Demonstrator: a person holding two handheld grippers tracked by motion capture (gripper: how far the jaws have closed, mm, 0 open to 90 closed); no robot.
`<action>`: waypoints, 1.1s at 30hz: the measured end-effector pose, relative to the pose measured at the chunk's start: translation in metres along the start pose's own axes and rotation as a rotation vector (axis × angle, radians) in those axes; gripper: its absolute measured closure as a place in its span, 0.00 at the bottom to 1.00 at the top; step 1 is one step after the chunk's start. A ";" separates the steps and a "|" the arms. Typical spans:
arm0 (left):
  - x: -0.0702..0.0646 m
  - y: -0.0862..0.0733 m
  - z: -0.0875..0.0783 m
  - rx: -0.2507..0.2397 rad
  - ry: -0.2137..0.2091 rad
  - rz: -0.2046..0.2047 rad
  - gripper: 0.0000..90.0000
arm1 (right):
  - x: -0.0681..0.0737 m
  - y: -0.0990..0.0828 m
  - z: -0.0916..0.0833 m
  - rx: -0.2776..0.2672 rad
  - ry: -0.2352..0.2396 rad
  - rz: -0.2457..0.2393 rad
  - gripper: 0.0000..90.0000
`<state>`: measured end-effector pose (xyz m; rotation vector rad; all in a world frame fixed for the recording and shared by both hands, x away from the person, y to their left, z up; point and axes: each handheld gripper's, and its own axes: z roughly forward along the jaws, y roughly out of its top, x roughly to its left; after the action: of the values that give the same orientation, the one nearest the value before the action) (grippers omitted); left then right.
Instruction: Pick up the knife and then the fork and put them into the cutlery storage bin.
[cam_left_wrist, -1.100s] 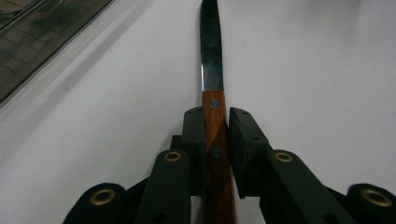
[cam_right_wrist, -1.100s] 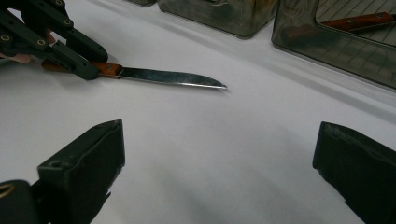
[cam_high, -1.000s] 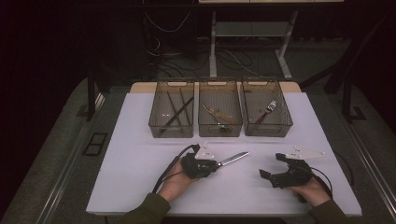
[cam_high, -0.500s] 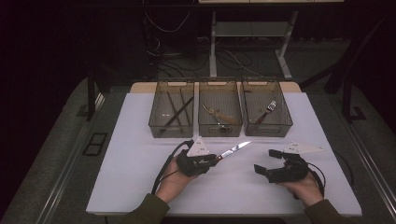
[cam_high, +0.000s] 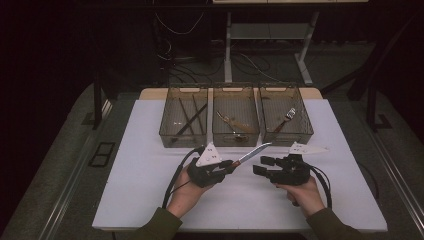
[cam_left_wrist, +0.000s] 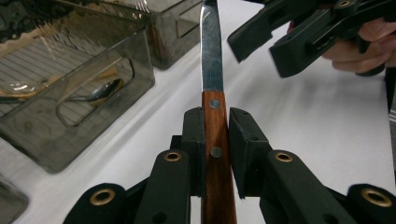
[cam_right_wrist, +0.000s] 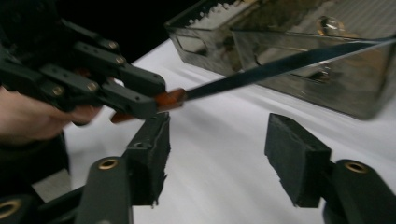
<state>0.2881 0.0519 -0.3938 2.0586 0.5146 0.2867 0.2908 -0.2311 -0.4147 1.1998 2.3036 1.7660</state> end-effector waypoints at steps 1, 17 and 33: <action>-0.001 0.000 0.000 -0.007 0.004 -0.006 0.85 | 0.000 0.001 0.002 -0.007 0.013 0.011 0.49; -0.005 -0.001 0.008 -0.028 0.007 -0.020 0.85 | 0.003 0.011 0.026 -0.043 0.080 0.064 0.74; -0.002 -0.005 0.012 -0.010 0.001 -0.020 0.85 | 0.012 0.021 0.035 -0.052 0.103 0.028 0.93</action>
<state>0.2903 0.0440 -0.4039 2.0425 0.5334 0.2784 0.3093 -0.1937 -0.4056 1.1656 2.2889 1.9285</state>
